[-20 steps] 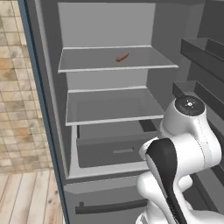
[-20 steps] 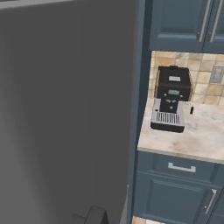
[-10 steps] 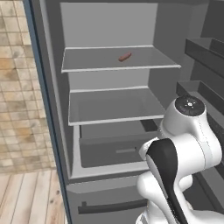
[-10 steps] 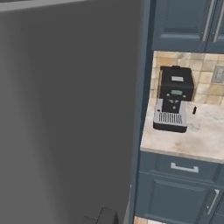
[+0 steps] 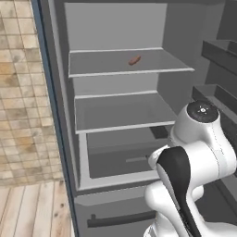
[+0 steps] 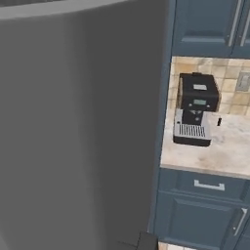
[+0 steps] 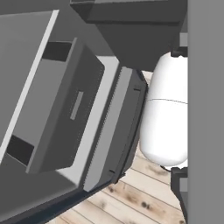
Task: Retrieve the sausage and cheese from the fridge and place them on the cutting board on the counter.
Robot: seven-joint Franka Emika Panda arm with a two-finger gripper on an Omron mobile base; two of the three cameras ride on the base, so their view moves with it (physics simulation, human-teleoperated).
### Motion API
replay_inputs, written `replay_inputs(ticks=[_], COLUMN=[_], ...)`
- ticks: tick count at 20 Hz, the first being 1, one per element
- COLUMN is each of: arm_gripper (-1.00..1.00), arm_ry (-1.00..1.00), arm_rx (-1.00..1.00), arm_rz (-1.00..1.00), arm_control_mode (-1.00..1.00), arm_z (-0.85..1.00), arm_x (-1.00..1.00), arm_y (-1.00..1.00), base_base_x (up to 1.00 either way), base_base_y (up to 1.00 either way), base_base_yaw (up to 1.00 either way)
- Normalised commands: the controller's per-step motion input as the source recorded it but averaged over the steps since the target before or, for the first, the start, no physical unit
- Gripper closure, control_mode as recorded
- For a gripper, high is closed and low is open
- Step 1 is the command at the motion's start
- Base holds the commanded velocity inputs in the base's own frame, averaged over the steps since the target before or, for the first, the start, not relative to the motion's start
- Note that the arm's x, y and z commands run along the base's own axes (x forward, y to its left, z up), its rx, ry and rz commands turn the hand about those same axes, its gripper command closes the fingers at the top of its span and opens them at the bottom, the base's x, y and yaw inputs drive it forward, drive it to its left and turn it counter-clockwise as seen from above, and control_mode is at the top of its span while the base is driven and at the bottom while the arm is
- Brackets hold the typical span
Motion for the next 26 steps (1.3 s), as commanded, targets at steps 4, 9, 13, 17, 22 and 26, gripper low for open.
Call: replay_inputs(ticks=[4,9,13,17,22,26], arm_gripper=[-1.0,-1.0,-1.0,-1.0,-1.0,-1.0], arm_ry=[0.0,0.0,0.0,0.0,0.0,0.0], arm_rx=[0.0,0.0,0.0,0.0,0.0,0.0], arm_rz=[0.0,0.0,0.0,0.0,0.0,0.0], arm_control_mode=[1.0,1.0,1.0,1.0,1.0,1.0], arm_z=[0.0,0.0,0.0,0.0,0.0,0.0], arm_x=[0.0,0.0,0.0,0.0,0.0,0.0], arm_y=[0.0,0.0,0.0,0.0,0.0,0.0], base_base_x=[-0.05,-0.01,0.0,0.0,0.0,0.0], base_base_y=[0.72,0.42,-0.03,-0.05,0.0,0.0], base_base_yaw=[-0.01,0.0,-0.04,-0.03,0.0,0.0])
